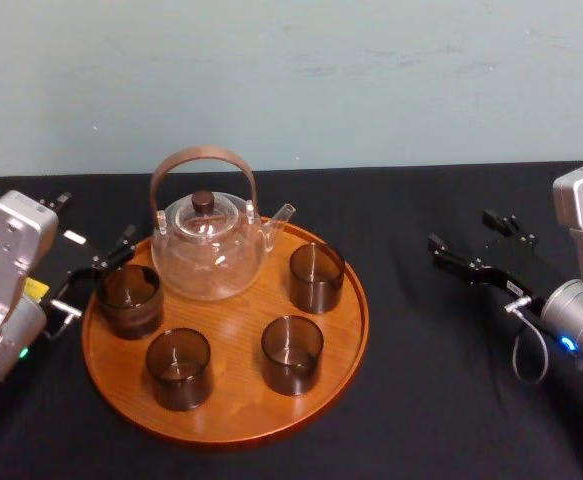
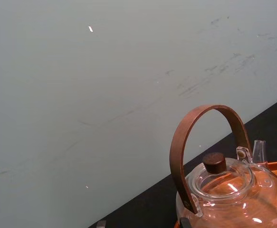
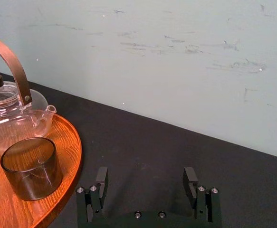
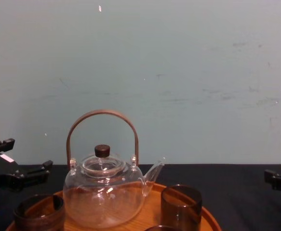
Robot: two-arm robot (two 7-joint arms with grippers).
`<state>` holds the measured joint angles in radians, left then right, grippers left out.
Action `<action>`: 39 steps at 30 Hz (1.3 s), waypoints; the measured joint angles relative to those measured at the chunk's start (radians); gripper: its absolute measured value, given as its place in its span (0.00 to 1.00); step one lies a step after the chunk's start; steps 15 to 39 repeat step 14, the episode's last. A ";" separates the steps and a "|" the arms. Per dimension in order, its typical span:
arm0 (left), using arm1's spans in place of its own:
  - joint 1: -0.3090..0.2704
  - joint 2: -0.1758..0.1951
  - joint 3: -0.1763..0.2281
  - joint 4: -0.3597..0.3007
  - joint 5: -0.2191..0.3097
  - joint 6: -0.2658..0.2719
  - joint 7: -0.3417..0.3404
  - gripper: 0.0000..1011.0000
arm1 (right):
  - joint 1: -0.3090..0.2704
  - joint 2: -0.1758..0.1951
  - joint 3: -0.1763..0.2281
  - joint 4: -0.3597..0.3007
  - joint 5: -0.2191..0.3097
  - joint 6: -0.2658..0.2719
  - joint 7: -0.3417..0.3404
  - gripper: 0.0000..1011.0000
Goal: Pick up the glass from the table and place it on the tray.
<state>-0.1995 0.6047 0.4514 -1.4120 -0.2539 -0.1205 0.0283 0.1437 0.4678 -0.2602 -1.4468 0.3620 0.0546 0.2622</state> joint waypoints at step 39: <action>0.000 0.000 0.000 0.000 0.000 0.000 0.000 0.99 | 0.000 0.000 0.000 0.000 0.000 0.000 0.000 0.99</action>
